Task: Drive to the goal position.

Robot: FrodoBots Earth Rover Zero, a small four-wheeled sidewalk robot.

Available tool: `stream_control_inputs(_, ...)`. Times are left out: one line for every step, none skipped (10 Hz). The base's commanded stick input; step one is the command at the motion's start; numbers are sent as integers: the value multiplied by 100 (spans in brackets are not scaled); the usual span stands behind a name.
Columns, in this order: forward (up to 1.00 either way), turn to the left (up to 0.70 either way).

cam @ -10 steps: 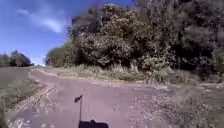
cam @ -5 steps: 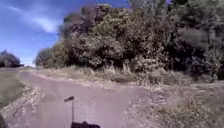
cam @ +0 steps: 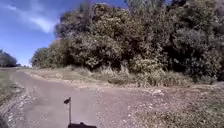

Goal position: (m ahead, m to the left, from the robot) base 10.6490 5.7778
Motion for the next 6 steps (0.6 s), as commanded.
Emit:
stream_control_inputs(30,60)
stream_control_inputs(30,60)
stream_control_inputs(30,37)
stream_control_inputs(30,3)
stream_control_inputs(30,0)
stream_control_inputs(30,0)
